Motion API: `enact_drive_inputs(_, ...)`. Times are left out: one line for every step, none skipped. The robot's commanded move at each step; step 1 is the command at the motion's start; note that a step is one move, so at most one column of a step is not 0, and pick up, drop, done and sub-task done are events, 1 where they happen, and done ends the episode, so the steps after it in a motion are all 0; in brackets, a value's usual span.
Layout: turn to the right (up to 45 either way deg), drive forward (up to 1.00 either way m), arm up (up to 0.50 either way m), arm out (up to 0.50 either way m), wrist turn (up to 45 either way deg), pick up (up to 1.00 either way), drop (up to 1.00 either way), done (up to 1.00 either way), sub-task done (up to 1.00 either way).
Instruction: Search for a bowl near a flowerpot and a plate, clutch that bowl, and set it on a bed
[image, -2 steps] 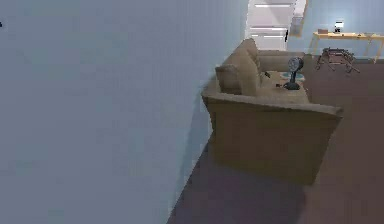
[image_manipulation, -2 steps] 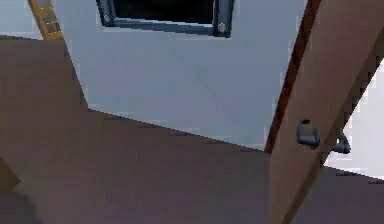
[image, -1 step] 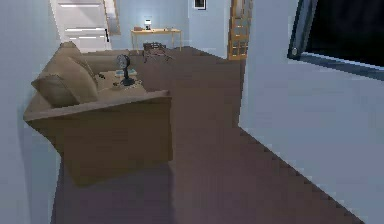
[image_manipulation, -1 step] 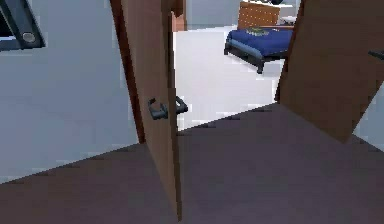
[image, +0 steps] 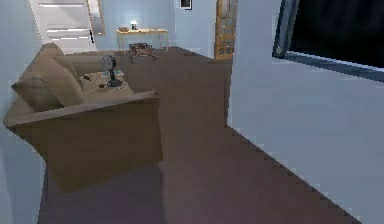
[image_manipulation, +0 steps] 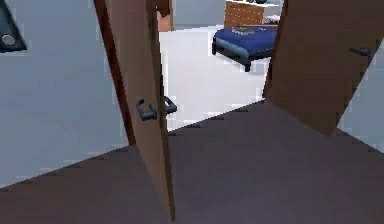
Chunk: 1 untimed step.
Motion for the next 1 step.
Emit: enact_drive_inputs(0.0,1.00,0.00,0.00,0.0,0.00,0.00,0.00,0.00)
